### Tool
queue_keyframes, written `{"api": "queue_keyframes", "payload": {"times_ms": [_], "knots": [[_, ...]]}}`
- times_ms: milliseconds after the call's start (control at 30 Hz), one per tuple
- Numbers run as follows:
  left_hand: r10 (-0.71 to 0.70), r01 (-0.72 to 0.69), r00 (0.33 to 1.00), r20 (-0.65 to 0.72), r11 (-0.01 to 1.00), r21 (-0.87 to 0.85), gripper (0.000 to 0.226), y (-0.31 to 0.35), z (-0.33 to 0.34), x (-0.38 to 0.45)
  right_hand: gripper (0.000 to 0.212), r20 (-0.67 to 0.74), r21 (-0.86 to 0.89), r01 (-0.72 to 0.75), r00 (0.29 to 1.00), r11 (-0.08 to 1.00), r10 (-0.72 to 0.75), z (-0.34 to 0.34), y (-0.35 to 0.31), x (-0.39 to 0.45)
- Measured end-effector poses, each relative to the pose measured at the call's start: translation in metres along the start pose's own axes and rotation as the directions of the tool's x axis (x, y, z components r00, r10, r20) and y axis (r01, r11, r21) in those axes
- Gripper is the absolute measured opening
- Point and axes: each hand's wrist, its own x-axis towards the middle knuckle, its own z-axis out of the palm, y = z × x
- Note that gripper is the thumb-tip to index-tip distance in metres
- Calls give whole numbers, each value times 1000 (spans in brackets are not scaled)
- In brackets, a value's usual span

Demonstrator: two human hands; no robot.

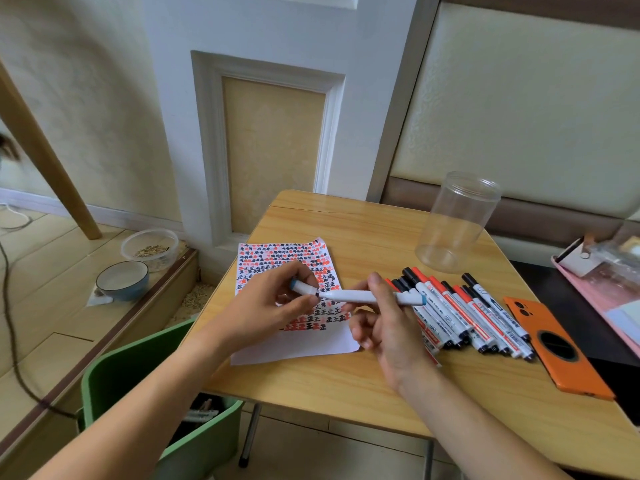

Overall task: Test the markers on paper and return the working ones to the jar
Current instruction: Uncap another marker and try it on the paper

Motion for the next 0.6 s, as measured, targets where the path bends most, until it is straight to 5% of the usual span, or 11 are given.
{"api": "queue_keyframes", "payload": {"times_ms": [233, 500, 600], "knots": [[-8, 5, 1000, -13, 969, -245, 15, 7, 17, 0, 30, 61, -7, 15, 998, 1000, -14, 2, -3, -3], [56, -64, 996, -76, 991, -118, 10, 9, 16, 1, 50, 81, 32, -46, 996, 998, 43, -2, 0, 1], [9, -19, 997, -77, 991, -129, 8, 8, 1, 2, 38, 49, 66, -38, 998, 997, 34, -5, -1, 2]]}}
